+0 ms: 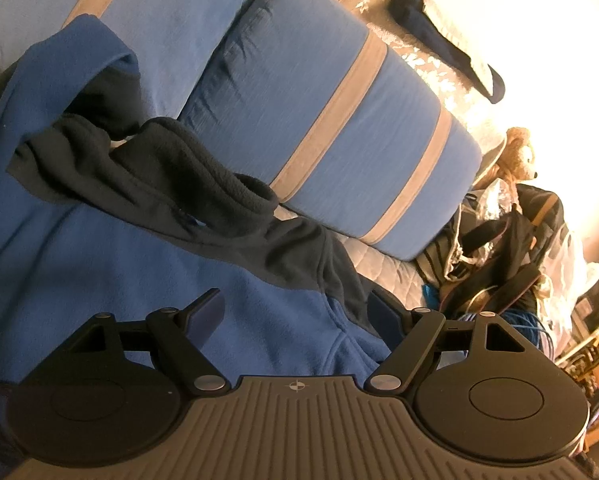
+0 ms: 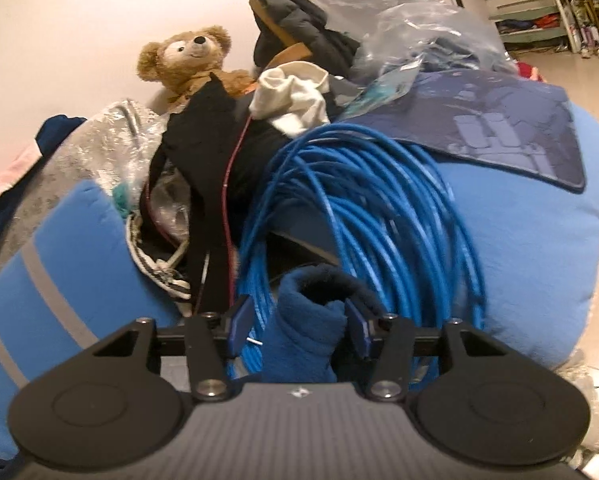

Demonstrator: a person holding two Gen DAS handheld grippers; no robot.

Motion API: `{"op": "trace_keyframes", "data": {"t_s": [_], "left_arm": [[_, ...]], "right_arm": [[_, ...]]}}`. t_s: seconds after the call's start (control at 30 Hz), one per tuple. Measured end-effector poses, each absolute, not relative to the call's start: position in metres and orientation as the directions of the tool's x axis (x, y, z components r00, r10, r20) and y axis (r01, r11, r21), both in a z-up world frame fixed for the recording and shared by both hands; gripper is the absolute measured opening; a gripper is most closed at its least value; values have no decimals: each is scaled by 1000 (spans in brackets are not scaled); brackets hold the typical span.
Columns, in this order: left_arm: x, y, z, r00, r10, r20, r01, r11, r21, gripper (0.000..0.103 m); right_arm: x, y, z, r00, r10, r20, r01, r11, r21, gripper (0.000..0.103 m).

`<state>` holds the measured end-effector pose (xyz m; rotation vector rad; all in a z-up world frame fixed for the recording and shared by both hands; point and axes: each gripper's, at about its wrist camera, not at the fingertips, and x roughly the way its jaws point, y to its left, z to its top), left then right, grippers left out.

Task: Fold clothes
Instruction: 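Pull the held sleeve cuff with the right gripper toward the blue cable coil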

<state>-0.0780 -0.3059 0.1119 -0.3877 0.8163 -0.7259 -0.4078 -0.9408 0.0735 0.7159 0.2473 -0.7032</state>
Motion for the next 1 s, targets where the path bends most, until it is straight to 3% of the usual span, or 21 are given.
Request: {"op": "trace_keyframes", "data": {"t_s": [0.27, 0.47, 0.7, 0.87, 1.0], "left_arm": [[-78, -305, 112, 461, -720, -519, 435, 693, -575, 78], [-79, -306, 111, 462, -716, -523, 432, 697, -572, 78], [-78, -308, 110, 461, -711, -531, 431, 702, -566, 78], [-78, -309, 109, 462, -707, -536, 431, 707, -561, 78], [-78, -309, 109, 462, -705, -538, 432, 709, -558, 78]], "right_arm": [[-426, -924, 60, 809, -444, -384, 587, 587, 558, 54], [-426, -912, 60, 846, -372, -382, 519, 739, 429, 54], [-404, -903, 64, 851, -259, -456, 389, 896, 216, 54], [-402, -918, 68, 895, -125, -429, 281, 904, 321, 54], [-403, -929, 62, 918, -100, -384, 266, 873, 408, 49]]}}
